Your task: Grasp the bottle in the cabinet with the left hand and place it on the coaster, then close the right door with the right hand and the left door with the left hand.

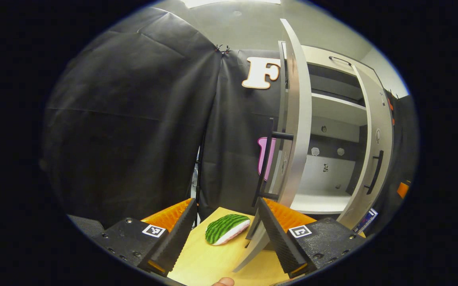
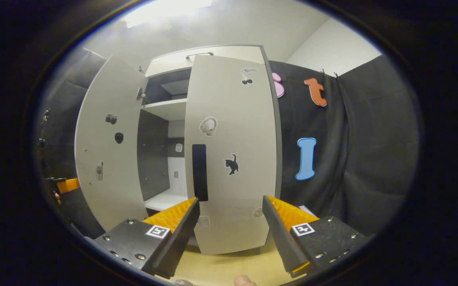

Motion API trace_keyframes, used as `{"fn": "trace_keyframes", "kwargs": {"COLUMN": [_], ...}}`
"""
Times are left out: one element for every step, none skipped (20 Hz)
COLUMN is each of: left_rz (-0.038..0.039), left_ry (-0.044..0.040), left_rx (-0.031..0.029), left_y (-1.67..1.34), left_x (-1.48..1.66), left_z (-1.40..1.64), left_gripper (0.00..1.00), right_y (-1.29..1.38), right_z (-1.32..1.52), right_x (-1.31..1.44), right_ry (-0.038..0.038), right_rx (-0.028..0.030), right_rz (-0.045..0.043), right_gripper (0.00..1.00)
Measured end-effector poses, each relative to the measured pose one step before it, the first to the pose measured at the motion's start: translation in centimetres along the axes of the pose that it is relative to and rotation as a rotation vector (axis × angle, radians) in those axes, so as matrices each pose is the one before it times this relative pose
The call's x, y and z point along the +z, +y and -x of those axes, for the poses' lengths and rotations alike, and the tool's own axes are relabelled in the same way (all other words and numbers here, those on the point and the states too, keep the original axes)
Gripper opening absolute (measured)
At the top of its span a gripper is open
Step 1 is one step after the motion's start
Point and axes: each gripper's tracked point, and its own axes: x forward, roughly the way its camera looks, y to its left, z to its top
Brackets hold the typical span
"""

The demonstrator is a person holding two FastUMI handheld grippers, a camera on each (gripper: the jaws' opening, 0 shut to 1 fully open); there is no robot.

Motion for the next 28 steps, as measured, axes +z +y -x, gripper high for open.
{"fn": "trace_keyframes", "kwargs": {"left_rz": [0.00112, 0.00204, 0.00179, 0.0016, 0.00205, 0.00233, -0.00086, -0.00498, -0.00351, 0.00212, -0.00269, 0.005, 0.01552, 0.01673, 0.01382, 0.00631, 0.00183, -0.00182, -0.00326, -0.00559, -0.00514, -0.00761, -0.00568, -0.00226, 0.00013, 0.00101, 0.0012, 0.00217], "left_ry": [0.00377, 0.00324, 0.00244, 0.00455, 0.00425, 0.00345, 0.00351, 0.00197, 0.00369, -0.00145, 0.00255, -0.00015, 0.00392, 0.00755, 0.00008, 0.00431, 0.00188, 0.0053, 0.00264, 0.00386, 0.00233, 0.00242, 0.00326, 0.00415, 0.00378, 0.00275, 0.00237, 0.00127], "left_rx": [0.00018, -0.00074, -0.00167, -0.00071, -0.00109, -0.0027, 0.00336, 0.00331, -0.0017, -0.01076, -0.02093, -0.01581, -0.01539, -0.01511, -0.01722, -0.01985, -0.0219, -0.02425, -0.0254, -0.02438, -0.02084, -0.02034, -0.01755, -0.01426, -0.01195, -0.01051, -0.01115, -0.0131], "left_y": [-0.114, -0.012, -0.049, -0.025, -0.122, -0.092, -0.033, 0.096, 0.02, -0.189, -0.357, -0.14, -0.31, -0.416, -0.641, -0.779, -1.002, -1.061, -1.154, -1.154, -1.057, -0.964, -0.795, -0.647, -0.536, -0.522, -0.481, -0.56], "left_x": [-0.182, -0.141, -0.162, -0.06, -0.206, -0.065, -0.147, -0.085, -0.126, 0.088, 0.056, 0.047, -0.131, -0.164, -0.299, -0.269, -0.167, -0.289, -0.203, -0.17, -0.119, -0.209, -0.143, -0.091, -0.108, -0.014, -0.048, 0.052], "left_z": [-0.098, -0.022, -0.057, -0.142, -0.078, -0.08, -0.079, -0.103, -0.096, -0.028, -0.053, 0.024, -0.066, -0.006, 0.202, 0.119, 0.068, -0.076, -0.049, -0.232, -0.248, -0.243, -0.225, -0.215, -0.242, -0.201, -0.287, -0.27], "left_gripper": [0.97, 0.97, 0.97, 0.97, 0.97, 0.94, 0.94, 0.92, 0.93, 0.92, 0.92, 0.94, 0.94, 0.87, 0.87, 0.92, 0.86, 0.92, 0.92, 0.92, 0.92, 0.92, 0.92, 0.92, 0.92, 0.92, 0.92, 0.92], "right_y": [-0.049, 0.059, -0.076, -0.134, -0.068, -0.153, -0.064, -0.084, -0.112, -0.058, -0.111, 0.044, 0.056, 0.083, 0.143, 0.181, 0.17, 0.148, -0.014, -0.158, -0.293, -0.431, -0.553, -0.565, -0.549, -0.525, -0.525, -0.536], "right_z": [-0.018, 0.091, -0.075, 0.067, -0.031, 0.103, -0.057, -0.019, 0.011, -0.073, -0.005, -0.071, -0.126, -0.094, -0.135, -0.026, -0.002, 0.036, 0.065, 0.203, 0.266, 0.235, 0.288, 0.262, 0.153, 0.129, 0.108, 0.161], "right_x": [-0.024, -0.106, 0.009, -0.064, -0.028, -0.031, -0.049, -0.123, -0.088, -0.134, -0.022, -0.175, -0.06, -0.039, 0.014, 0.01, 0.055, -0.028, 0.1, 0.116, 0.236, 0.12, 0.179, 0.093, 0.103, 0.046, 0.185, 0.139], "right_ry": [0.00115, 0.00094, 0.00136, 0.00066, 0.00056, 0.00055, 0.00065, 0.00092, 0.00061, 0.00081, 0.00265, 0.00321, 0.00274, 0.00071, 0.00195, 0.00133, -0.00011, -0.00065, -0.0016, -0.00316, -0.00386, -0.00394, -0.00491, -0.00326, -0.00094, -0.00137, -0.00276, -0.00243], "right_rx": [-0.00131, -0.00103, -0.00118, -0.00186, -0.00259, -0.00261, -0.00287, -0.00309, -0.0028, -0.00244, -0.00213, 0.00031, 0.00247, 0.00368, 0.00401, 0.00568, 0.00761, 0.00482, 0.00201, -0.00107, -0.00359, -0.00633, -0.01008, -0.0119, -0.0109, -0.01154, -0.01195, -0.01154], "right_rz": [0.00216, 0.00079, 0.00028, 0.00047, 0.00064, 0.00013, -0.00035, -0.00093, -0.00128, -0.0012, -0.00079, -0.00137, -0.00263, -0.00347, -0.00344, -0.00306, -0.00079, 0.00342, 0.00696, 0.00798, 0.00822, 0.00766, 0.00463, 0.00043, -0.00355, -0.00543, -0.00545, -0.00356], "right_gripper": [0.96, 0.96, 0.96, 0.96, 0.96, 0.96, 0.96, 0.96, 0.96, 0.96, 0.96, 0.96, 0.96, 0.96, 0.96, 0.96, 0.96, 0.96, 0.96, 0.96, 0.96, 0.96, 0.96, 0.96, 0.96, 0.96, 0.96, 0.96]}}
